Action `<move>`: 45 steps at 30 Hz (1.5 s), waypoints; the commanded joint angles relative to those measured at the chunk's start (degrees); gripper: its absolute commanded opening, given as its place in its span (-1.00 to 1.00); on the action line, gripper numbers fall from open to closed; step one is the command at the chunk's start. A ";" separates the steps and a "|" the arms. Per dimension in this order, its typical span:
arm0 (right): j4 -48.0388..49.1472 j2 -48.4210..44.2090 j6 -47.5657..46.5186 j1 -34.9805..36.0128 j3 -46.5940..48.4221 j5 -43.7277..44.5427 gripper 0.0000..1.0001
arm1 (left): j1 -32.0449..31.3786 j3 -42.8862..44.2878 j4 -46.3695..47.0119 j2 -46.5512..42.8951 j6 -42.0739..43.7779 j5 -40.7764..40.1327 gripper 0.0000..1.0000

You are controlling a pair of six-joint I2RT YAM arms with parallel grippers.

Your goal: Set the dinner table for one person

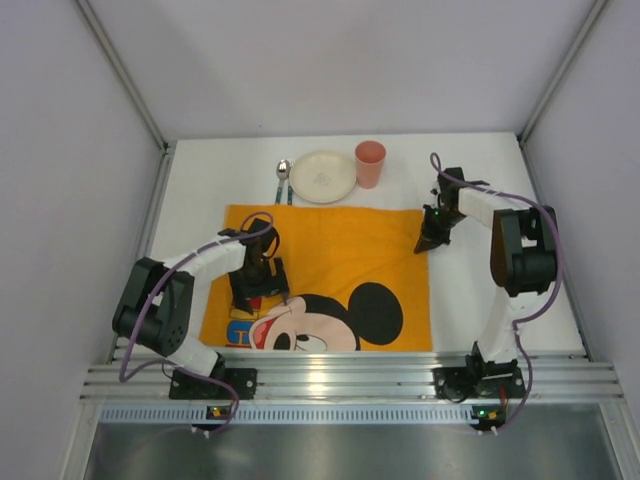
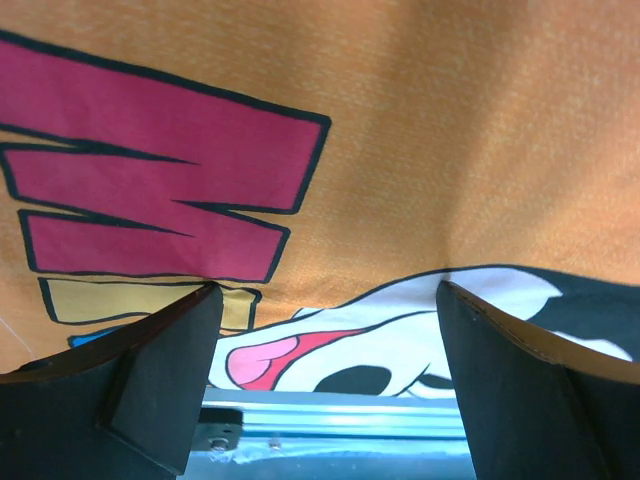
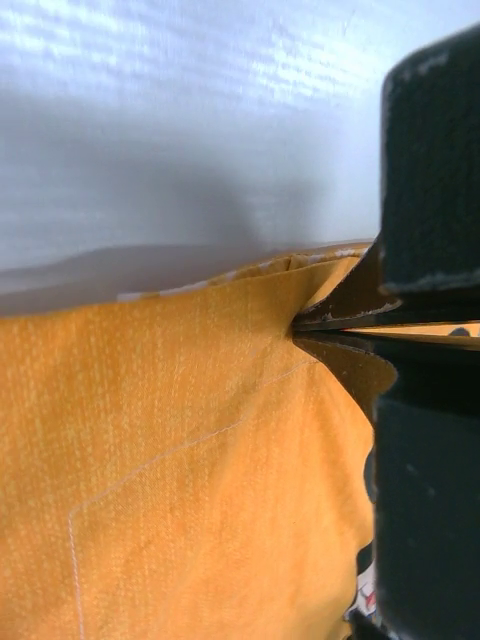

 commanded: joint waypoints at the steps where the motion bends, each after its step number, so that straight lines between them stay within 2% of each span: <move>1: -1.87 3.49 -2.45 -2.89 1.07 10.56 -1.00 | -3.57 -1.08 -1.06 0.59 -4.48 6.02 0.86; 5: -2.13 5.78 -2.97 -3.43 6.07 8.71 -1.00 | -4.28 4.71 -5.36 0.68 -4.31 4.27 0.88; 8: -4.94 6.14 -3.15 -3.51 9.33 9.59 -1.00 | -4.28 13.75 -10.54 1.73 -2.73 1.73 0.91; 12: -8.98 2.20 -3.24 -3.51 8.12 11.87 -0.99 | -3.50 32.44 -16.61 6.12 1.04 -6.44 0.95; 15: -10.39 -2.12 -3.06 -3.51 4.08 13.10 -0.90 | -1.74 42.39 -17.24 10.69 3.77 -7.69 0.96; 17: -10.49 -5.45 -2.97 -3.51 0.39 13.02 -0.78 | -0.51 45.76 -13.66 14.19 5.18 -6.91 0.97; 18: -10.40 -6.51 -2.97 -3.60 -0.58 12.67 -0.50 | 0.80 48.30 -12.07 15.35 6.41 -6.20 0.97; 19: -10.31 -7.39 -2.97 -3.43 -1.81 12.49 -0.33 | 1.43 49.71 -10.74 16.75 6.59 -4.98 0.97; 22: -10.40 -10.47 -3.50 -3.34 -1.21 11.96 0.07 | 3.45 55.86 -6.52 22.90 6.33 -2.51 0.95; 26: -12.59 -14.16 -4.47 -3.25 2.13 11.70 0.18 | 4.07 64.55 -2.47 31.95 3.44 2.76 0.93; 32: -14.18 -18.56 -4.64 -3.25 3.80 10.38 0.24 | 4.16 72.39 1.92 41.63 -1.31 2.86 0.86; 42: -14.00 -20.06 -5.26 -3.25 -0.32 11.26 0.23 | 4.24 74.69 5.80 48.31 -3.33 0.40 0.75; 44: -13.74 -20.41 -5.69 -3.25 -1.20 11.61 0.24 | 4.24 74.52 6.23 49.46 -3.69 0.13 0.66; 45: -13.65 -20.32 -5.70 -3.34 -1.47 11.61 0.23 | 4.24 74.60 7.01 49.81 -3.95 -0.04 0.50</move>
